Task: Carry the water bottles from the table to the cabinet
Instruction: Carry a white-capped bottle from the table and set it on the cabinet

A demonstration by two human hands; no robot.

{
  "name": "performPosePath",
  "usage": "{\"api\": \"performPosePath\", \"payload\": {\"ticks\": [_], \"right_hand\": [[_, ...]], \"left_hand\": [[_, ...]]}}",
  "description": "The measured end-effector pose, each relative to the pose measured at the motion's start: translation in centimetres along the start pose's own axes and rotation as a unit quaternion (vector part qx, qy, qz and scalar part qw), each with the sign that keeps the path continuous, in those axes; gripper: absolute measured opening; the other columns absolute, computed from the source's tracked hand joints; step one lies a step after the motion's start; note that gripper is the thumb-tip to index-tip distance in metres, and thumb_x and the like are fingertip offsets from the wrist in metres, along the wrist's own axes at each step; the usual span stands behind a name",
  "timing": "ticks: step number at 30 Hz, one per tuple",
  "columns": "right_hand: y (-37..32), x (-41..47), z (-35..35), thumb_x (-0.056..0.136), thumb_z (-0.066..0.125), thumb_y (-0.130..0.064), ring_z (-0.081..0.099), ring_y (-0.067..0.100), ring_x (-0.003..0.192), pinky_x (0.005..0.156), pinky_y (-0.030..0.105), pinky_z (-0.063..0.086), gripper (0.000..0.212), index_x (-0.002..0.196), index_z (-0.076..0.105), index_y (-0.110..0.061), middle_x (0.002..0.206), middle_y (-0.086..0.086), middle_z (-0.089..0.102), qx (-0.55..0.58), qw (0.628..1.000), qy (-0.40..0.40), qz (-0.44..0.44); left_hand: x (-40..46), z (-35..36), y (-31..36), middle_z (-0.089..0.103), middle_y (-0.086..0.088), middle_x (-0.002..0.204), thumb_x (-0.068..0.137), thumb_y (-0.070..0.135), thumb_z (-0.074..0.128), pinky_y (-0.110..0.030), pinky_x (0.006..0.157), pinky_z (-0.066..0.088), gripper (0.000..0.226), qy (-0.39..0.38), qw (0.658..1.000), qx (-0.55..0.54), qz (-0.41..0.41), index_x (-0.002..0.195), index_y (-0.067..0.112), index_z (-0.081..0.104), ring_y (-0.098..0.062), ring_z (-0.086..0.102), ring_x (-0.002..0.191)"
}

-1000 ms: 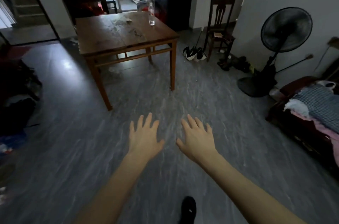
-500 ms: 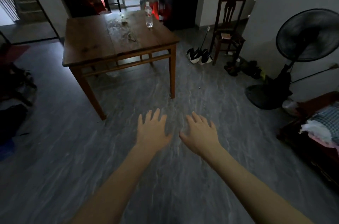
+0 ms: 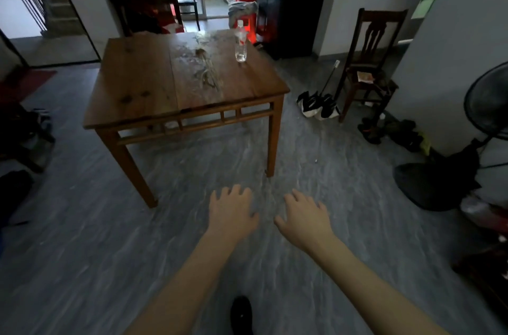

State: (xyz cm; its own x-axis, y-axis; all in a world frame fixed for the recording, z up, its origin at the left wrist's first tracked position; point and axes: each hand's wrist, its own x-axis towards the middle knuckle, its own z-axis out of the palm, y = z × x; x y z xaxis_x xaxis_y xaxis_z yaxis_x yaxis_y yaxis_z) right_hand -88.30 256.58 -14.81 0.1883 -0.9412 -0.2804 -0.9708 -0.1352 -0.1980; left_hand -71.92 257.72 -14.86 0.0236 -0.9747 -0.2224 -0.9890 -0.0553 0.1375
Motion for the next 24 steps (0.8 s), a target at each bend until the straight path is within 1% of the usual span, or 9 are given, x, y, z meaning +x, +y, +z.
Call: {"api": "performPosePath", "payload": {"ticks": [3,6,10,16,21,24], "right_hand": [[-1.2,5.3,-2.0,0.093,0.045,-0.051,0.036,0.023,0.14,0.113,0.048,0.028,0.054,0.138,0.046,-0.021,0.153,0.001,0.037,-0.011,1.0,0.007,-0.004],[-2.0,10.4,-4.0,0.093,0.046,-0.051,0.037,0.023,0.139,0.114,0.048,0.028,0.053,0.137,0.047,-0.021,0.151,0.001,0.039,-0.015,1.0,0.016,-0.002],[-2.2,16.0,-5.7,0.092,0.046,-0.051,0.038,0.023,0.138,0.114,0.048,0.029,0.053,0.137,0.046,-0.022,0.149,0.001,0.041,-0.009,1.0,0.005,0.006],[-1.4,25.5,-7.4,0.094,0.045,-0.051,0.033,0.023,0.143,0.117,0.05,0.026,0.056,0.144,0.042,-0.024,0.156,0.001,0.034,0.005,1.0,-0.008,0.0],[0.4,35.2,-10.3,0.095,0.046,-0.05,0.035,0.024,0.141,0.115,0.049,0.029,0.054,0.141,0.044,-0.023,0.152,0.002,0.039,0.014,1.0,0.02,-0.009],[1.7,41.2,-12.4,0.095,0.048,-0.049,0.035,0.023,0.141,0.116,0.049,0.028,0.053,0.141,0.046,-0.022,0.153,0.003,0.039,0.018,0.999,0.016,-0.024]], "left_hand": [[5.9,-1.8,-1.0,0.047,-0.002,0.148,0.093,0.049,0.056,-0.049,0.116,0.029,0.051,0.002,1.0,0.006,0.009,0.136,0.024,0.048,-0.028,0.043,0.137],[11.5,-3.6,-1.8,0.045,-0.003,0.15,0.093,0.049,0.056,-0.051,0.118,0.027,0.053,-0.006,1.0,0.007,0.017,0.139,0.023,0.047,-0.029,0.041,0.139],[17.0,-4.7,-2.2,0.039,-0.002,0.155,0.094,0.05,0.053,-0.053,0.121,0.023,0.058,-0.028,0.999,0.011,0.027,0.145,0.024,0.042,-0.028,0.036,0.143],[26.3,-5.6,-2.8,0.028,-0.004,0.164,0.096,0.048,0.056,-0.054,0.125,0.016,0.063,-0.047,0.999,0.006,0.015,0.151,0.026,0.036,-0.028,0.024,0.152],[36.0,-7.7,-2.1,0.029,-0.004,0.163,0.095,0.047,0.058,-0.054,0.124,0.017,0.063,-0.039,0.999,0.017,0.008,0.151,0.026,0.037,-0.028,0.025,0.152],[41.9,-9.3,-1.5,0.03,-0.004,0.163,0.096,0.049,0.055,-0.052,0.123,0.019,0.062,-0.044,0.999,0.02,0.005,0.15,0.025,0.038,-0.028,0.027,0.151]]}}
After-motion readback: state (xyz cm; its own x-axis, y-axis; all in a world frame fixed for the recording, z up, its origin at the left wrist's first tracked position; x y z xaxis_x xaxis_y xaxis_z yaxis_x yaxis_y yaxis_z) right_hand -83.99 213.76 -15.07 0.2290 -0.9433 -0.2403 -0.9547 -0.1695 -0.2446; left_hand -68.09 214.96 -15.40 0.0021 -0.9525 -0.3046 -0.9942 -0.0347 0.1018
